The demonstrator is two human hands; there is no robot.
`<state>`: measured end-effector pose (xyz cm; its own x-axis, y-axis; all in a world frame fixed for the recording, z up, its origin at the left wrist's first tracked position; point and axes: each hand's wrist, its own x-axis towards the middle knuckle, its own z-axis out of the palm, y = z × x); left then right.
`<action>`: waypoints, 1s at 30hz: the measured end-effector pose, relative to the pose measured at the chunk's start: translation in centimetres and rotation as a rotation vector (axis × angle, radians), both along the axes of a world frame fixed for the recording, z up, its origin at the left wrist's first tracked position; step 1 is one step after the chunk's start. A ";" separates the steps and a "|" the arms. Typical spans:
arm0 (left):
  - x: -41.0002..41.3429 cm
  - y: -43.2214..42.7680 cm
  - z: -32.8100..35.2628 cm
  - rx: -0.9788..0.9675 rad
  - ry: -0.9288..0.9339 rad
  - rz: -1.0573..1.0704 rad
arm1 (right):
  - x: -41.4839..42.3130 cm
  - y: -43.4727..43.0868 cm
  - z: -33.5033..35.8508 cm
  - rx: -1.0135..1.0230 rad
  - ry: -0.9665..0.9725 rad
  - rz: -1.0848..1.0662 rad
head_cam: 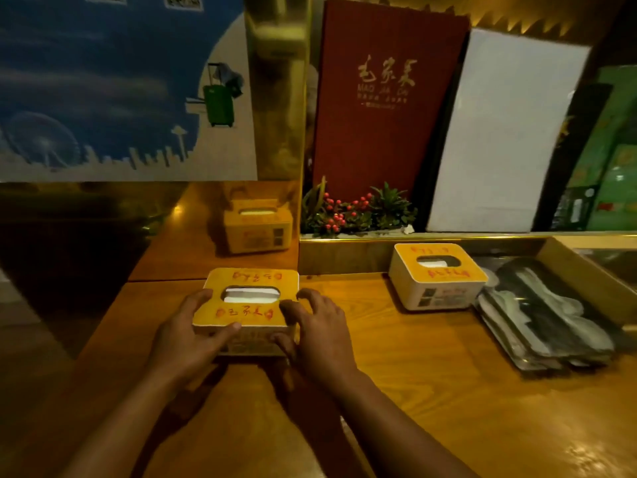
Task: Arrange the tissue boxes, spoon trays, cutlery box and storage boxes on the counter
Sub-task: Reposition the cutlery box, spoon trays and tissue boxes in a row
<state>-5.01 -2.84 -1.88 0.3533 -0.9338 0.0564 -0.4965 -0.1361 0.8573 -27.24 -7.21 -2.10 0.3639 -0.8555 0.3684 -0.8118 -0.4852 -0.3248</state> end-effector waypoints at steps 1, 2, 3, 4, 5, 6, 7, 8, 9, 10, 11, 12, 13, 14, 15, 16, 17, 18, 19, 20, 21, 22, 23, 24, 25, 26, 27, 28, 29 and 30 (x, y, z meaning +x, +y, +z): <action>-0.7 -0.5 -0.2 -0.002 -0.009 -0.039 | -1.1 -0.4 0.0 -0.008 0.012 -0.026; -1.5 -1.1 -0.5 -0.004 -0.014 -0.077 | -2.4 -0.9 0.0 -0.019 0.028 -0.047; -2.6 -1.6 -0.6 -0.007 -0.008 -0.109 | -3.7 -1.4 0.1 -0.031 0.050 -0.068; -3.8 -2.2 -0.7 -0.015 0.008 -0.131 | -5.0 -1.9 0.1 -0.042 0.076 -0.089; -5.0 -2.9 -0.7 -0.024 0.026 -0.140 | -6.3 -2.5 0.3 -0.047 0.100 -0.112; -6.3 -3.5 -0.8 -0.037 0.037 -0.142 | -7.5 -3.1 0.4 -0.046 0.120 -0.135; -7.7 -4.2 -0.7 -0.049 0.033 -0.139 | -8.7 -3.7 0.5 -0.045 0.134 -0.155; -9.0 -4.8 -0.7 -0.061 0.027 -0.137 | -9.8 -4.2 0.6 -0.052 0.147 -0.171; -10.2 -5.4 -0.5 -0.064 0.035 -0.140 | -10.8 -4.7 0.7 -0.064 0.162 -0.185; -11.2 -6.1 -0.5 -0.067 0.063 -0.146 | -11.8 -5.2 0.7 -0.079 0.176 -0.199; -12.1 -6.7 -0.5 -0.067 0.094 -0.156 | -12.6 -5.7 0.7 -0.089 0.190 -0.214; -13.0 -7.3 -0.4 -0.067 0.112 -0.163 | -13.3 -6.1 0.8 -0.093 0.203 -0.228; -13.8 -7.9 -0.3 -0.067 0.110 -0.166 | -13.9 -6.4 0.8 -0.091 0.215 -0.244; -14.6 -8.3 -0.2 -0.069 0.102 -0.168 | -14.4 -6.7 0.8 -0.084 0.217 -0.260; -15.2 -8.8 -0.2 -0.069 0.098 -0.168 | -14.8 -6.9 0.8 -0.077 0.208 -0.277; -15.8 -9.2 -0.1 -0.067 0.101 -0.166 | -15.1 -7.2 0.9 -0.073 0.195 -0.296; -16.3 -9.6 0.0 -0.063 0.100 -0.163 | -15.5 -7.4 0.9 -0.074 0.189 -0.313; -16.8 -9.9 0.0 -0.060 0.093 -0.161 | -15.8 -7.6 0.9 -0.078 0.185 -0.328; -17.1 -10.2 0.1 -0.056 0.084 -0.160 | -16.0 -7.8 0.8 -0.079 0.177 -0.339; -17.4 -10.5 0.1 -0.053 0.075 -0.160 | -16.3 -8.0 0.8 -0.079 0.165 -0.347; -17.6 -10.7 0.1 -0.054 0.065 -0.157 | -16.5 -8.2 0.7 -0.077 0.153 -0.352; -17.8 -10.9 0.1 -0.055 0.057 -0.152 | -16.7 -8.3 0.6 -0.077 0.142 -0.353; -18.0 -11.0 0.1 -0.054 0.055 -0.148 | -16.8 -8.4 0.5 -0.076 0.132 -0.351; -18.1 -11.0 0.0 -0.052 0.055 -0.145 | -16.9 -8.5 0.4 -0.075 0.123 -0.346; -18.3 -11.1 -0.1 -0.050 0.056 -0.142 | -16.9 -8.6 0.3 -0.074 0.115 -0.342; -18.4 -11.2 -0.2 -0.050 0.056 -0.141 | -17.0 -8.6 0.3 -0.075 0.108 -0.338; -18.5 -11.3 -0.2 -0.050 0.055 -0.139 | -17.1 -8.6 0.3 -0.080 0.102 -0.335; -18.6 -11.3 -0.1 -0.049 0.057 -0.136 | -17.2 -8.7 0.2 -0.086 0.096 -0.334; -18.7 -11.4 -0.1 -0.048 0.063 -0.133 | -17.3 -8.7 0.2 -0.088 0.091 -0.334; -18.8 -11.4 -0.1 -0.047 0.070 -0.131 | -17.3 -8.8 0.3 -0.084 0.089 -0.333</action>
